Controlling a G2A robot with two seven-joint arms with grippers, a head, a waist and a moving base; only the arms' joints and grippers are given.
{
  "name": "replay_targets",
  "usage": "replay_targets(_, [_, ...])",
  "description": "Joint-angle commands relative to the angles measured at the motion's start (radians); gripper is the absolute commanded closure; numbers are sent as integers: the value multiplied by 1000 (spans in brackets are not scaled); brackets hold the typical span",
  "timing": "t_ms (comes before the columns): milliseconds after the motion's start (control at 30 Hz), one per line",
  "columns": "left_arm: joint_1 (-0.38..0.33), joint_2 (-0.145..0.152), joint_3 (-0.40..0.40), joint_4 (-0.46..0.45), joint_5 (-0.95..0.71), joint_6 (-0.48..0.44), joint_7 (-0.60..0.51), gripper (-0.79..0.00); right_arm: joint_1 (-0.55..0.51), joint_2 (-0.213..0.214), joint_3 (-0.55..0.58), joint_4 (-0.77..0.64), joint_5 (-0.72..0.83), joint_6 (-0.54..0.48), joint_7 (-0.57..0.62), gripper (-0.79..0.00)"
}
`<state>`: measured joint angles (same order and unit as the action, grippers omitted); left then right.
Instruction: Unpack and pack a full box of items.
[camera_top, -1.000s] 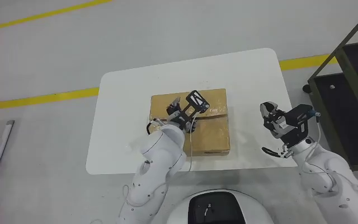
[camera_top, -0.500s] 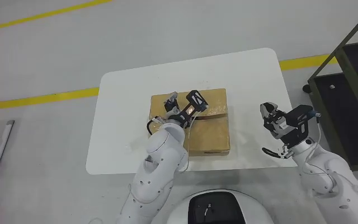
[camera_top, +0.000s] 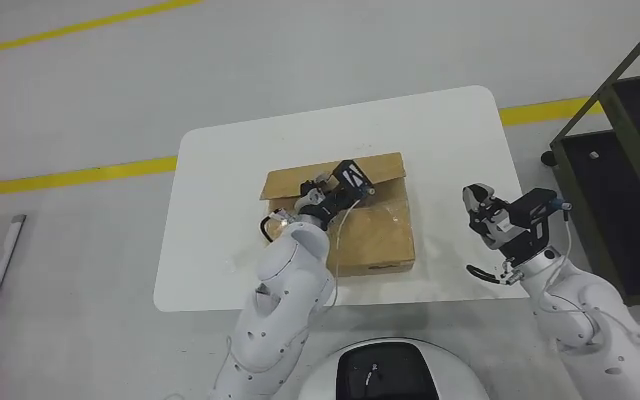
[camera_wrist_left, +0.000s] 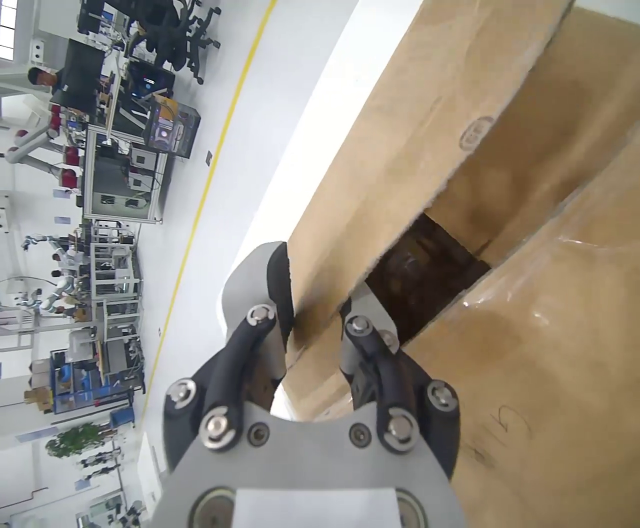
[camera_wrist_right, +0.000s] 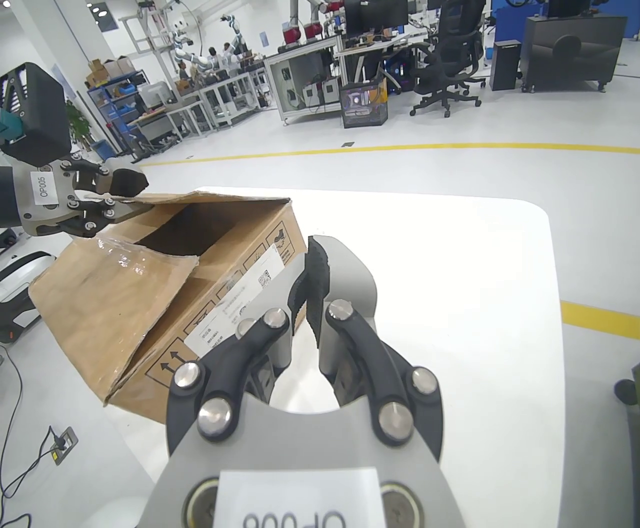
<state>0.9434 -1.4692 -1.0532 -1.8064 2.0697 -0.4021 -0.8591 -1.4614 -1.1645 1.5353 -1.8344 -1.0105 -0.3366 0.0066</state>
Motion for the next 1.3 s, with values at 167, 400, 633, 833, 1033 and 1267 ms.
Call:
replay_targets(167, [-96, -9, 1, 58, 42, 23, 57, -785, 2, 0, 0, -2, -3, 1, 2, 0])
replay_targets(400, [-239, -24, 17, 204, 88, 67, 149, -785, 0, -1, 2, -6, -3, 5, 8, 0])
replay_targets(633, [-374, -47, 51, 382, 117, 122, 216, -785, -2, -1, 5, -9, -3, 7, 9, 0])
replay_targets(833, [-459, -72, 94, 537, 117, 160, 228, -785, -1, -1, 9, -8, -2, 8, 12, 0])
replay_targets(1033, [-496, -97, 129, 662, 105, 184, 212, -785, 5, -1, 7, -3, -2, 8, 12, 0])
replay_targets(1267, [-508, -113, 130, 709, 97, 220, 200, -785, 10, -2, 3, 1, -5, 8, 14, 0])
